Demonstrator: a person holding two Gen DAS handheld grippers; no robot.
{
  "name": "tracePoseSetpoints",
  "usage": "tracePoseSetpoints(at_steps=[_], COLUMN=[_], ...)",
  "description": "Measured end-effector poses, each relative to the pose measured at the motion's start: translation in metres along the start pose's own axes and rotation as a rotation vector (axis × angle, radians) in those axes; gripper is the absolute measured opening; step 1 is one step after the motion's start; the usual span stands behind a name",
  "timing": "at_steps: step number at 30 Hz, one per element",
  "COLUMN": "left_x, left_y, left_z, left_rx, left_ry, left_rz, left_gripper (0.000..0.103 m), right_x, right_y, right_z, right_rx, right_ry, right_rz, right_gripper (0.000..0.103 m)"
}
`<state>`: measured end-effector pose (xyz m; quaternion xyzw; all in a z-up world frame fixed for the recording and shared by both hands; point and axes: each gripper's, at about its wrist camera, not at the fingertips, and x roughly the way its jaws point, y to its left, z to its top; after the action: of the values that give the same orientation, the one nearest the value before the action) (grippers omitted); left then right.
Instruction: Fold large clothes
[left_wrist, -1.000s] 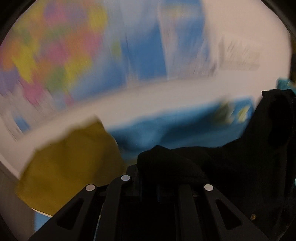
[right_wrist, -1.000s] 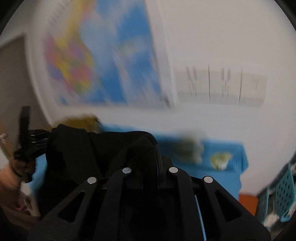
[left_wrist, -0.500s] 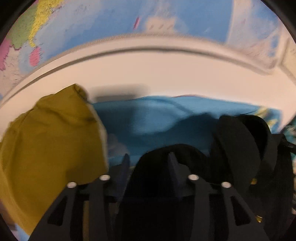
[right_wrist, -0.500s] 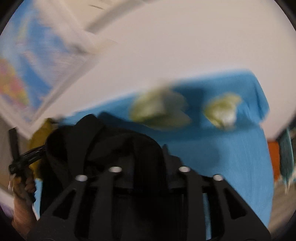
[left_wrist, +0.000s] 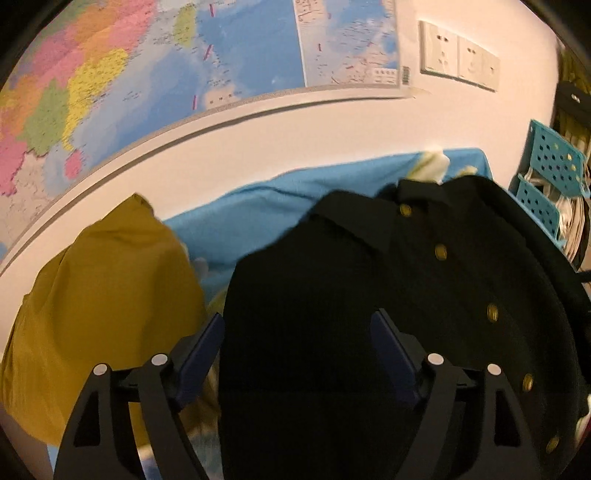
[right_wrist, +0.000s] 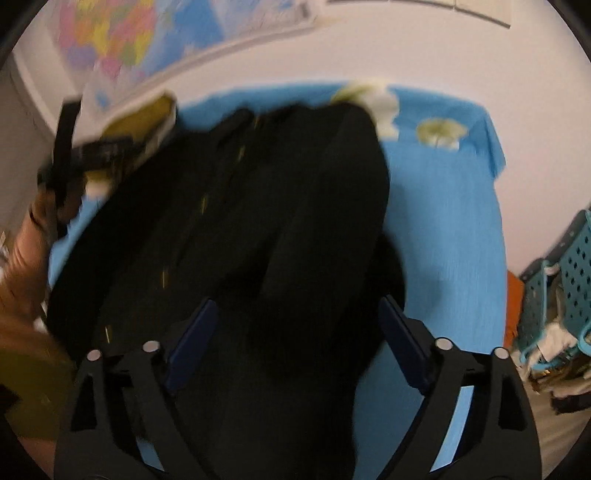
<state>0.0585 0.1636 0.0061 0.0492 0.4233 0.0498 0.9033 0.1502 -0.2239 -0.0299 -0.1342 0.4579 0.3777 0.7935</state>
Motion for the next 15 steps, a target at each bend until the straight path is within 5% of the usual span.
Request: tracePoseSetpoints(at_steps=[1,4,8,11,15], left_x=[-0.003,-0.012,-0.034,-0.049,-0.059], left_y=[0.000,0.000,0.014,0.024,0.035], left_z=[-0.008,-0.019,-0.040,-0.059,-0.090], left_rx=[-0.002,-0.012,-0.024,-0.030,-0.031], left_ry=[0.001,0.003,-0.013,-0.013,0.032], left_rz=[0.008,0.002,0.031,0.048,0.011], left_gripper=[0.079,0.079,0.079,0.079,0.079], right_x=[-0.002,-0.041,-0.081,-0.045,0.000], right_y=[-0.001,-0.029,-0.093,-0.134,-0.154], right_z=[-0.004,0.004,0.015,0.011,-0.012], right_rx=[-0.016,0.079,0.276,0.371,0.473], right_ry=[0.007,-0.128,-0.284,-0.206,-0.102], right_rz=[-0.016,-0.060,-0.179,-0.223,-0.199], right_gripper=[0.008,0.005,0.004,0.007,0.038])
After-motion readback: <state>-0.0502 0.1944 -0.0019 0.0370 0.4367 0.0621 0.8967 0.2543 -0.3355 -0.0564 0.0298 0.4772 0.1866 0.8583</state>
